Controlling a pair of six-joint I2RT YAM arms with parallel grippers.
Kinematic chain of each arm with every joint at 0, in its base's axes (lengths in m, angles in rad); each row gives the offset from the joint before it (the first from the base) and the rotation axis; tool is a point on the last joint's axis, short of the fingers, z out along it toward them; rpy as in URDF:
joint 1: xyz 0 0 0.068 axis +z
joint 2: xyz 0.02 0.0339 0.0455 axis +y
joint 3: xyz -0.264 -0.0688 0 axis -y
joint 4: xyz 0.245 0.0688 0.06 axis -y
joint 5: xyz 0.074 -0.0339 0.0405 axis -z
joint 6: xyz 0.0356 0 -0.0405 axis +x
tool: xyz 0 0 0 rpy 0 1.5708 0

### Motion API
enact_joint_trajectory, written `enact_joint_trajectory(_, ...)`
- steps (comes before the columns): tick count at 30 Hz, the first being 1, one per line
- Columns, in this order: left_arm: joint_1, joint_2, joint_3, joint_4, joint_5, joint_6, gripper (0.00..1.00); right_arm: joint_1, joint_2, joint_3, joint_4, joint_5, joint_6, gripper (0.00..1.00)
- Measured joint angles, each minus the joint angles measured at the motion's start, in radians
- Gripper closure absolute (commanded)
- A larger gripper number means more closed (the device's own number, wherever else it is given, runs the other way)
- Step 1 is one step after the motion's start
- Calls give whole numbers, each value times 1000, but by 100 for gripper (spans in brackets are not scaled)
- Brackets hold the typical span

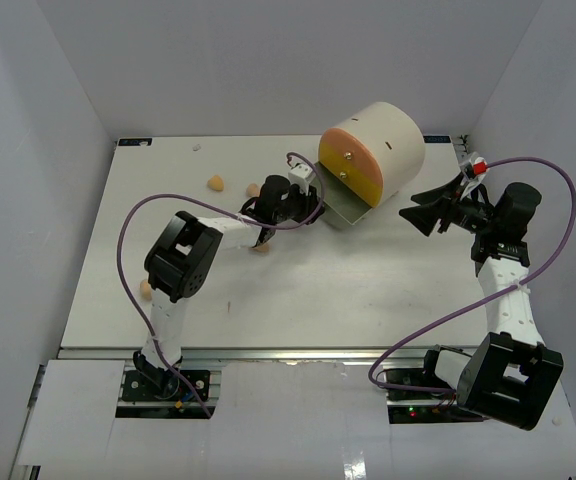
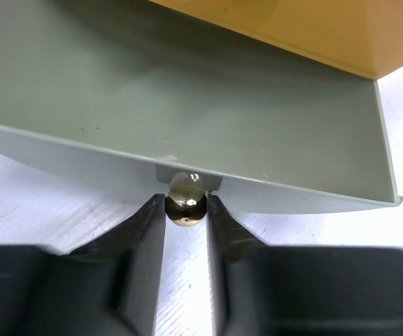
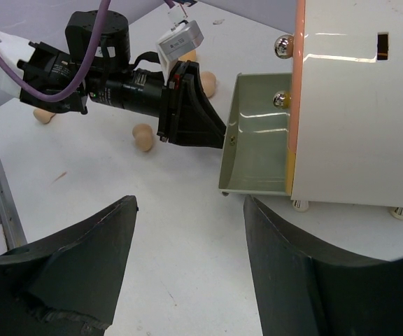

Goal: Organize the makeup

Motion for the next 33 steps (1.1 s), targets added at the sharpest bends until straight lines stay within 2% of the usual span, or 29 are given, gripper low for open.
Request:
enact_joint_trajectory(1, 0, 0, 0, -2, -1, -3, 27, 0, 0, 0, 0, 0, 0, 28)
enact_joint_trajectory(7, 1, -11, 2, -40, -4, -13, 6, 1, 0, 0, 0, -15, -6, 18)
enact_joint_trajectory(12, 9, -81, 1, -116, 0, -15, 2, 36, 0, 0, -27, -35, -64, 15)
enact_joint_trajectory(14, 21, -146, -9, -145, 3, -18, 2, 88, -1, 4, -84, -34, -143, 14)
enact_joint_trajectory(19, 116, -393, -88, -200, 31, -36, 2, 318, 5, 67, -324, 41, -390, 12)
enact_joint_trajectory(24, 248, -678, -210, -294, 17, -30, 2, 583, 111, 255, -588, 222, -647, 12)
enact_joint_trajectory(28, 264, -1001, -396, -353, -51, 4, 2, 814, 262, 392, -682, 402, -715, 14)
enact_joint_trajectory(33, 262, -1298, -563, -430, -157, 59, 2, 1032, 587, 597, -736, 678, -680, 11)
